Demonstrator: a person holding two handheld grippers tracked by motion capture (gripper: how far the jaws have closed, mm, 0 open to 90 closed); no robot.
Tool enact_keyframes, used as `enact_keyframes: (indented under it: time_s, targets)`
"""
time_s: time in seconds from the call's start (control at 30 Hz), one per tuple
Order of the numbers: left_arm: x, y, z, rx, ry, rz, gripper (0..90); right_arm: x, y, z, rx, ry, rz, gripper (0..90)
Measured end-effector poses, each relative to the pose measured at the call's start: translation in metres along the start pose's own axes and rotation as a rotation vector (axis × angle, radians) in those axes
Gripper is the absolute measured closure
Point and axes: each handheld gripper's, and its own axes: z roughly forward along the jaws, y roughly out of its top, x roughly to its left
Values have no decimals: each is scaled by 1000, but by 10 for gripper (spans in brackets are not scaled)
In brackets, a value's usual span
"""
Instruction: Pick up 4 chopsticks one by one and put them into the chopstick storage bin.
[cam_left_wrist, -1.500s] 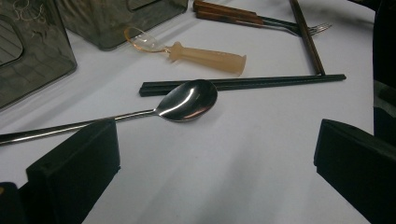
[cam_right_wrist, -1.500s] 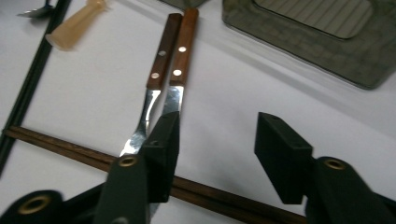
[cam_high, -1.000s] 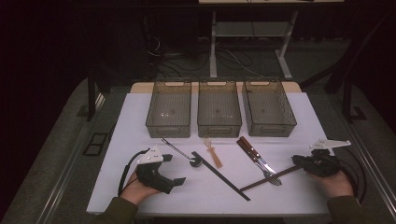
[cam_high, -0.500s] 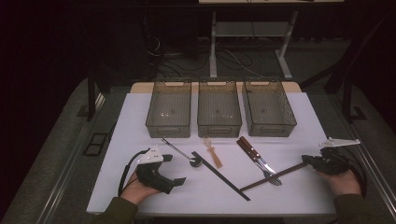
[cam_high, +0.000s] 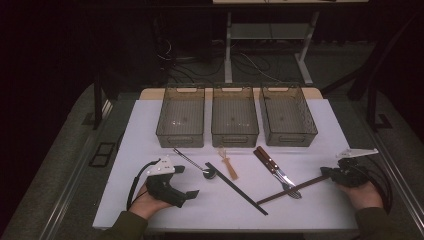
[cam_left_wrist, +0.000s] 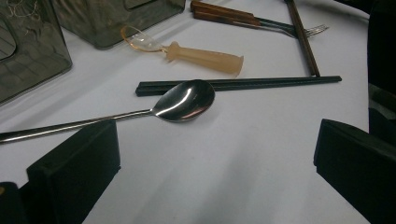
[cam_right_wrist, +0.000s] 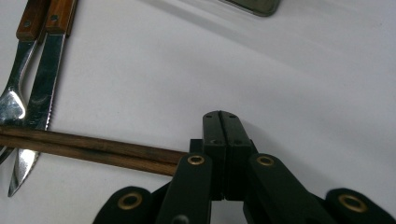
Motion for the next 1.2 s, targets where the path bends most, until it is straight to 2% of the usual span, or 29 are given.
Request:
enact_keyframes:
  time_s: [0.37, 1.2]
  targets:
    - [-1, 0, 0, 3, -7, 5, 0, 3, 0, -1, 33, -13, -23, 894]
    - [-3, 0, 2, 8, -11, 10, 0, 8, -5, -8, 74, -4, -25, 894]
